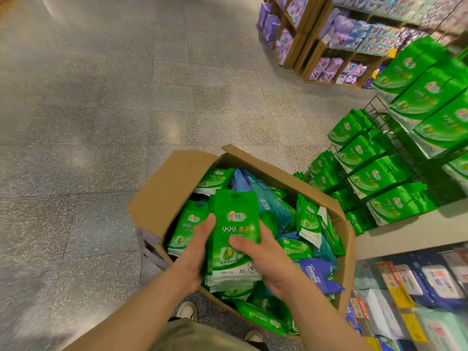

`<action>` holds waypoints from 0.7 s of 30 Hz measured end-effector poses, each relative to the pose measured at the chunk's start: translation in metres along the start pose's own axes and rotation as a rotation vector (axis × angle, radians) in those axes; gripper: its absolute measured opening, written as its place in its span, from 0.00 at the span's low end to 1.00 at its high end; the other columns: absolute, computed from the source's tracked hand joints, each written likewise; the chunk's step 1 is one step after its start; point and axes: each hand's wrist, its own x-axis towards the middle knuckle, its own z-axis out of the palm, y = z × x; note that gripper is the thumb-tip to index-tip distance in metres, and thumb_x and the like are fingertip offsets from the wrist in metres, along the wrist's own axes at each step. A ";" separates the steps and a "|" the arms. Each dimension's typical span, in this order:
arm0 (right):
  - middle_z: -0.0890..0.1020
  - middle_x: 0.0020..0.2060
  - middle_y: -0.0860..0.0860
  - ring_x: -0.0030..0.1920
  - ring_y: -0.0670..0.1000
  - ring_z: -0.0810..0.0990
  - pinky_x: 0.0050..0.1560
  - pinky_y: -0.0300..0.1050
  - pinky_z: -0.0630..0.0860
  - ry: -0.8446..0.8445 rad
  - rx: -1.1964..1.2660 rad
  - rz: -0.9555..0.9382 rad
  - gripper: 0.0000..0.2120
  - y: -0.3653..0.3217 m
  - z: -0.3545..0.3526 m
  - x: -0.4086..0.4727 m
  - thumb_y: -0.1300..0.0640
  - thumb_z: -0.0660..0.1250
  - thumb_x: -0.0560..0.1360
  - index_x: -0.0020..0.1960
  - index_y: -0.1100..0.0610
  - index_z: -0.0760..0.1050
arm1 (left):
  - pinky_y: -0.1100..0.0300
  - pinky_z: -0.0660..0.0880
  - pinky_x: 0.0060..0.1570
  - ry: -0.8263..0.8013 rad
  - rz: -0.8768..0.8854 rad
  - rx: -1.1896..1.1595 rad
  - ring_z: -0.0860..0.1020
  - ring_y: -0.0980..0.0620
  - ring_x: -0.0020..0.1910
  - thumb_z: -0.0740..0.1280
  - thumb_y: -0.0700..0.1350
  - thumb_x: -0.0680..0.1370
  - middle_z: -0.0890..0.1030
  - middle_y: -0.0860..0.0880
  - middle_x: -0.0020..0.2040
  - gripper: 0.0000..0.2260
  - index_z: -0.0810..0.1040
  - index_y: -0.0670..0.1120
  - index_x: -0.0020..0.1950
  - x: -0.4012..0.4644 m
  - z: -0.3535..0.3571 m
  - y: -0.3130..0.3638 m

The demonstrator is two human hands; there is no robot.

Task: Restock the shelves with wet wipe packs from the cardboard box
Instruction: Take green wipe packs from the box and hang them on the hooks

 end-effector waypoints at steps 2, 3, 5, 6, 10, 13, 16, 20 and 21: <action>0.84 0.62 0.50 0.61 0.55 0.84 0.68 0.60 0.76 -0.094 0.056 0.011 0.37 0.004 0.003 0.000 0.49 0.80 0.69 0.73 0.41 0.68 | 0.47 0.82 0.53 -0.076 -0.007 -0.019 0.81 0.37 0.63 0.82 0.67 0.57 0.81 0.37 0.66 0.49 0.76 0.43 0.71 -0.002 0.000 0.001; 0.84 0.61 0.48 0.61 0.53 0.84 0.68 0.61 0.75 -0.118 0.038 -0.008 0.38 0.004 0.004 -0.001 0.49 0.78 0.70 0.75 0.40 0.64 | 0.46 0.83 0.53 -0.107 -0.014 -0.031 0.80 0.36 0.64 0.83 0.66 0.57 0.80 0.37 0.66 0.50 0.75 0.43 0.72 -0.002 -0.001 0.002; 0.84 0.62 0.44 0.62 0.49 0.83 0.68 0.60 0.75 -0.147 -0.021 -0.034 0.39 0.006 0.004 0.000 0.49 0.77 0.74 0.78 0.38 0.59 | 0.44 0.82 0.54 -0.140 -0.034 -0.063 0.79 0.35 0.66 0.84 0.64 0.57 0.79 0.36 0.68 0.52 0.72 0.43 0.75 -0.002 -0.004 0.003; 0.84 0.62 0.43 0.62 0.48 0.83 0.68 0.58 0.75 -0.143 -0.038 -0.037 0.40 0.006 0.004 0.001 0.50 0.76 0.75 0.78 0.38 0.58 | 0.44 0.82 0.55 -0.148 -0.043 -0.079 0.79 0.35 0.66 0.85 0.62 0.57 0.78 0.36 0.69 0.52 0.71 0.43 0.76 -0.001 -0.006 0.002; 0.81 0.66 0.45 0.65 0.50 0.81 0.70 0.57 0.73 -0.158 0.037 -0.026 0.46 0.009 -0.001 0.004 0.42 0.78 0.71 0.81 0.42 0.56 | 0.43 0.82 0.51 -0.100 -0.067 -0.084 0.82 0.35 0.59 0.87 0.53 0.55 0.79 0.34 0.67 0.52 0.71 0.42 0.75 0.003 -0.010 -0.001; 0.78 0.68 0.44 0.66 0.49 0.78 0.68 0.53 0.72 0.095 0.091 0.054 0.34 0.013 -0.012 0.008 0.31 0.68 0.73 0.75 0.44 0.69 | 0.46 0.84 0.46 -0.076 -0.090 -0.149 0.86 0.39 0.49 0.85 0.50 0.51 0.84 0.36 0.58 0.39 0.84 0.40 0.61 0.003 -0.013 0.000; 0.84 0.55 0.54 0.51 0.54 0.84 0.46 0.50 0.76 0.439 0.043 0.251 0.16 0.030 -0.033 0.011 0.43 0.63 0.82 0.60 0.54 0.77 | 0.45 0.85 0.44 -0.059 -0.051 -0.223 0.87 0.40 0.45 0.85 0.50 0.54 0.86 0.38 0.54 0.26 0.89 0.43 0.49 0.002 -0.020 0.005; 0.85 0.46 0.55 0.38 0.53 0.83 0.35 0.46 0.77 0.304 -0.354 0.488 0.14 0.070 -0.044 0.000 0.46 0.67 0.80 0.53 0.57 0.76 | 0.44 0.84 0.46 0.035 -0.004 -0.266 0.86 0.41 0.44 0.70 0.50 0.70 0.87 0.41 0.51 0.17 0.84 0.44 0.56 0.001 -0.027 0.011; 0.84 0.44 0.55 0.38 0.53 0.83 0.36 0.47 0.79 0.261 -0.450 0.490 0.16 0.080 -0.042 0.000 0.45 0.69 0.78 0.52 0.58 0.76 | 0.44 0.83 0.47 0.049 -0.001 -0.273 0.86 0.42 0.44 0.67 0.50 0.72 0.87 0.41 0.51 0.16 0.84 0.44 0.55 0.000 -0.027 0.013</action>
